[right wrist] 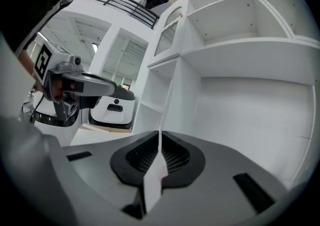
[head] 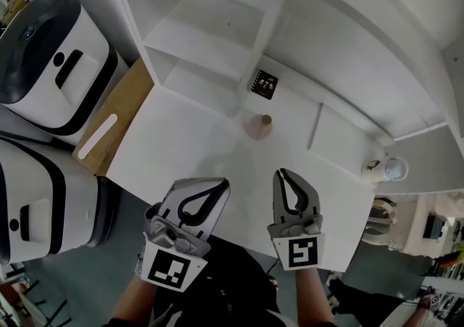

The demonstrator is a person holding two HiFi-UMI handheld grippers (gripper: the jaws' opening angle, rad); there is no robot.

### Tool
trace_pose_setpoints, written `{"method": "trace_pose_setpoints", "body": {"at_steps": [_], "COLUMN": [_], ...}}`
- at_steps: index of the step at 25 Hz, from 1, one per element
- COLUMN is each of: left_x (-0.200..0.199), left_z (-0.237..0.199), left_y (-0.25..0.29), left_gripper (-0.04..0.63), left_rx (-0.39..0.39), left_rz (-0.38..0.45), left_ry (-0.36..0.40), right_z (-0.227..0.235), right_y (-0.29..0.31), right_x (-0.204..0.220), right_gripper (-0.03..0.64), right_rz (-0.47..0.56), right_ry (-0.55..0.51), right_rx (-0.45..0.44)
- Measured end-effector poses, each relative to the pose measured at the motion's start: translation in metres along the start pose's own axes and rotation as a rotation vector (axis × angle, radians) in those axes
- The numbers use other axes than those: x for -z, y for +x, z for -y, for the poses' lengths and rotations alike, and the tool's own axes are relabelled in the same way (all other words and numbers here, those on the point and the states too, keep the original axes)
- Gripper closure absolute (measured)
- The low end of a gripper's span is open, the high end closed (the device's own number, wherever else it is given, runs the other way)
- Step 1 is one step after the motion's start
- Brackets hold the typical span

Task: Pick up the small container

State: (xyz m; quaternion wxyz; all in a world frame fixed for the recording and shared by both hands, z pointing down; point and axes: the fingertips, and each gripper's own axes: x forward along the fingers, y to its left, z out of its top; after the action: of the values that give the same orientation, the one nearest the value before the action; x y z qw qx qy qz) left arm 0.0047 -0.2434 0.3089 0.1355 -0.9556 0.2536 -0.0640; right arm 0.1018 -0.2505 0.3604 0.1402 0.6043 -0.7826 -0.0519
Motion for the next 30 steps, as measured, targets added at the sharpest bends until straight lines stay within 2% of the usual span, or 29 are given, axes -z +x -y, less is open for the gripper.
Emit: {"method": "trace_pose_setpoints", "body": {"at_steps": [7,17,30], "left_x": [0.011,0.016,0.035], "left_z": [0.001,0.008,0.008], "left_y": [0.001,0.005,-0.005], "left_gripper": [0.595,0.595,0.595], "left_rx": [-0.039,-0.075,-0.155], "left_rz": [-0.031,-0.052,-0.13], "left_ry": [-0.016,-0.027,-0.043], "right_z": [0.007,0.021,0.036], "right_y": [0.025,0.069,0.122], "right_x": [0.038,0.089,0.144], "right_gripper": [0.572,0.509,0.472], "right_rz": [-0.07,-0.162,-0.217], "right_ry": [0.022,0.133,0.189], "right_rx": [-0.05,-0.081,-0.05]}}
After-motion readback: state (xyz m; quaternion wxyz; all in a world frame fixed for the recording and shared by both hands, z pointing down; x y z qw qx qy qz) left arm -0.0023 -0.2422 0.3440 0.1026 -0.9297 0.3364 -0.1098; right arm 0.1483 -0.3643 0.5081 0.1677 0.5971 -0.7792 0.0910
